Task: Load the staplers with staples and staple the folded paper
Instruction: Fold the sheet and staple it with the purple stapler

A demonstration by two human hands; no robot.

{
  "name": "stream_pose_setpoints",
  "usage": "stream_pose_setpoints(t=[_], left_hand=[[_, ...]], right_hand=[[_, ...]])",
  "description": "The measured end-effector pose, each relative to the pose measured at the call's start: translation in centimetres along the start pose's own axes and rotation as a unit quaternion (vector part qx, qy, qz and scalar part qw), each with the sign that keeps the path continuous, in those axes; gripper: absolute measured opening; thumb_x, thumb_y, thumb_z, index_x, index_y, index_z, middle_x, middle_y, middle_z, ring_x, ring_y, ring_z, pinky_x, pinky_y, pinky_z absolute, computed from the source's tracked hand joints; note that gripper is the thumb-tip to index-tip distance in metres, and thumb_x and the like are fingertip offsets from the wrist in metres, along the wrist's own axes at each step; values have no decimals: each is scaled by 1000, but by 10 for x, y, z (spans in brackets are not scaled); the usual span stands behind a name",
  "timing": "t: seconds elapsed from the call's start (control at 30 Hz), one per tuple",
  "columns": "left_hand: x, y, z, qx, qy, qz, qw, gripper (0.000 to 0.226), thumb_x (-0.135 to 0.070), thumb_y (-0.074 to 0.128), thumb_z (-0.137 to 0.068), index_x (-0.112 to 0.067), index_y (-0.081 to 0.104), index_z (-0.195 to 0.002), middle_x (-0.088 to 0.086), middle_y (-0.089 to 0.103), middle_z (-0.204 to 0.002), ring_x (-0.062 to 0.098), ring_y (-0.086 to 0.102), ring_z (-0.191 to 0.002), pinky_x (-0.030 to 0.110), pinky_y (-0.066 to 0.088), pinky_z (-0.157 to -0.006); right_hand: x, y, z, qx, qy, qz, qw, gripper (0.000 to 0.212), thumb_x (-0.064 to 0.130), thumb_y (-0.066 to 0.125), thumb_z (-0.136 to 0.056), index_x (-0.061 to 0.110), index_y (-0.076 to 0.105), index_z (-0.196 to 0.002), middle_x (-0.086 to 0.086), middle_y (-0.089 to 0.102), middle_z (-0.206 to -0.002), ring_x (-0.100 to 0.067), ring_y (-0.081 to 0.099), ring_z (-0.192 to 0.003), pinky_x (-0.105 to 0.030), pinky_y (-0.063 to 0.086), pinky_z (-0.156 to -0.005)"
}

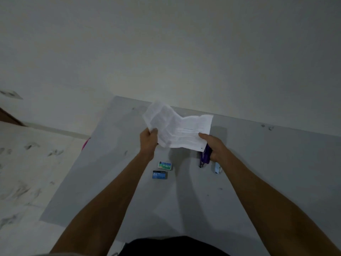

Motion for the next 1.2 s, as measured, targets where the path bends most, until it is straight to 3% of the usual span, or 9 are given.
stream_pose_setpoints(t=[0.2,0.4,0.53,0.6,0.7,0.77,0.83,0.93,1.2], left_hand=[[-20,32,32,153,304,-301,891,42,3,44,-89,-8,60,-127,10,64,-122,22,62,-106,28,50,-94],[-14,44,43,172,355,-507,766,52,-8,45,-91,-25,47,-140,9,43,-147,35,47,-127,43,47,-95],[-23,47,50,172,397,-573,696,54,-10,46,-91,-27,42,-142,6,40,-150,31,43,-131,44,45,-97],[-26,46,52,164,421,-579,679,57,-17,44,-88,-28,39,-143,6,37,-151,27,38,-136,46,39,-104],[-27,42,54,125,378,-462,793,74,-30,43,-81,-24,19,-151,6,21,-158,22,22,-144,45,24,-112],[-23,41,52,93,239,-284,924,78,-38,49,-87,-21,10,-152,5,13,-160,23,18,-145,45,21,-115],[-19,42,52,80,34,-109,990,80,-55,56,-86,-17,23,-148,10,33,-150,28,40,-134,48,38,-108],[-19,48,59,148,-132,-38,979,67,-64,65,-74,-11,58,-114,9,67,-110,26,68,-96,39,57,-79],[-30,56,47,138,-87,18,986,15,-5,66,-86,-1,63,-100,15,67,-104,23,66,-79,30,57,-61]], right_hand=[[3,3,11,-11,-39,-11,999,38,31,70,-86,5,66,-114,-17,71,-108,-35,69,-96,-51,56,-85],[12,5,21,32,-53,-58,996,81,79,62,-62,8,68,-102,-10,70,-85,-24,64,-71,-34,54,-65],[16,-4,20,4,-88,-46,995,40,37,80,-73,8,70,-99,-17,71,-104,-32,69,-90,-48,57,-84],[16,-8,20,-32,-89,-42,995,8,14,73,-81,11,66,-80,-14,70,-90,-27,67,-76,-38,59,-68],[15,-11,19,-48,-72,-83,993,19,11,72,-79,15,58,-68,-10,64,-79,-26,61,-69,-33,55,-60],[14,-13,17,-49,-65,-113,990,17,11,72,-78,15,59,-69,-12,65,-84,-27,63,-73,-36,57,-63],[14,-12,18,-49,-65,-136,987,14,11,74,-77,13,60,-75,-15,65,-88,-28,63,-75,-39,58,-64],[14,-7,18,-46,-62,-148,986,21,13,78,-73,10,63,-88,-17,62,-98,-30,62,-85,-49,55,-81],[11,-1,26,-26,-53,-118,991,20,17,74,-79,7,62,-92,-14,63,-77,-24,59,-59,-31,51,-55]])
Point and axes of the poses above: each hand's wrist, its own z-axis away from the middle knuckle, its own y-axis out of the palm, x = y × z, the point moved 2 cm from there along -z, towards the middle knuckle
